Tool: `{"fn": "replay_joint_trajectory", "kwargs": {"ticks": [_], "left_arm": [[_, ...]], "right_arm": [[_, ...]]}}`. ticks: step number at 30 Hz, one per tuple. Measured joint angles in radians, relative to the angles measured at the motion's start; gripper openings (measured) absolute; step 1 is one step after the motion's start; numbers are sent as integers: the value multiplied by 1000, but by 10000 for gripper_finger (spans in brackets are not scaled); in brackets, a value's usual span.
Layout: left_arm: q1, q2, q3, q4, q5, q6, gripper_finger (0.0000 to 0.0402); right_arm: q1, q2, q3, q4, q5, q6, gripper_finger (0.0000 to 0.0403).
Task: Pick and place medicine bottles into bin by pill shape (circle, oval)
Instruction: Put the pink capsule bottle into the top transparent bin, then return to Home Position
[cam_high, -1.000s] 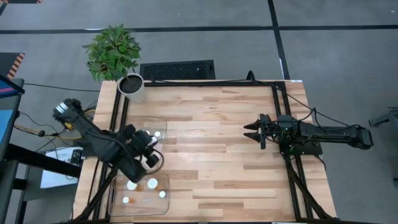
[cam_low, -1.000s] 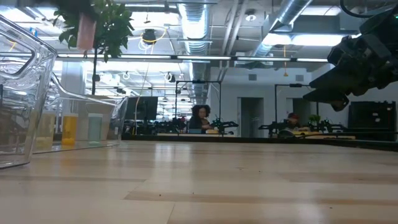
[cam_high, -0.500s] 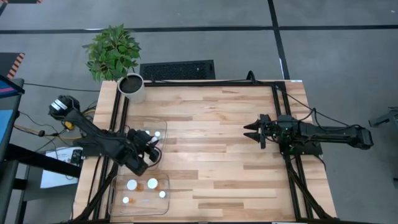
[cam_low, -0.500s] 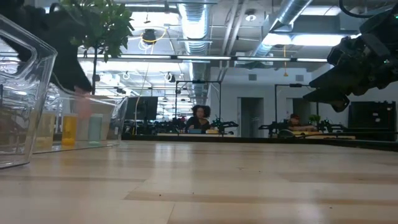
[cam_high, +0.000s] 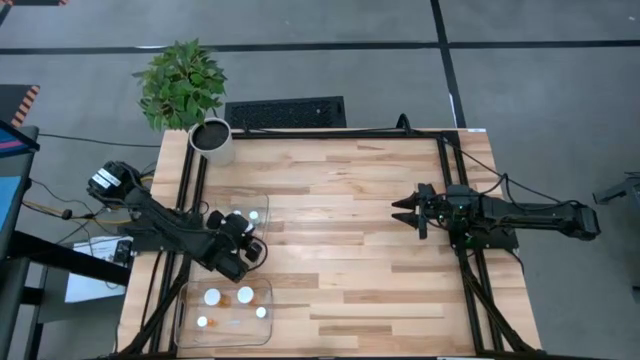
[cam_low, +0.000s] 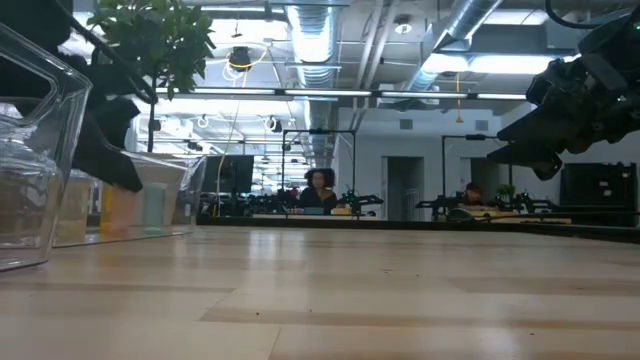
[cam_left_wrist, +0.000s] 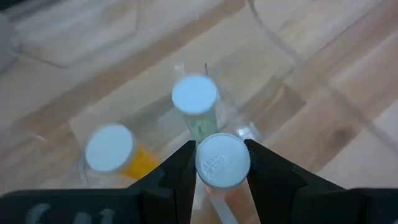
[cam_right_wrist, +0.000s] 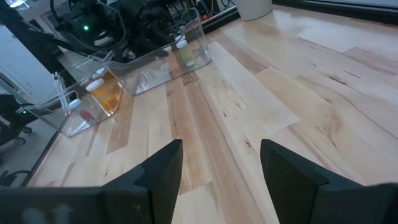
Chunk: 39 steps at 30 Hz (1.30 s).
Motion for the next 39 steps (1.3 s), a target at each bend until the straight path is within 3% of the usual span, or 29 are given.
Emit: {"fn": "replay_joint_trajectory", "kwargs": {"ticks": [13, 26, 39], "left_arm": [[-2, 22, 13, 34, 15, 17, 122], [-2, 21, 14, 33, 27, 19, 229], [-2, 21, 117, -52, 33, 56, 241]], "right_arm": [[0, 0, 0, -1, 0, -1, 225], [0, 0, 0, -4, 0, -3, 225], [0, 0, 0, 1, 0, -2, 225]]}}
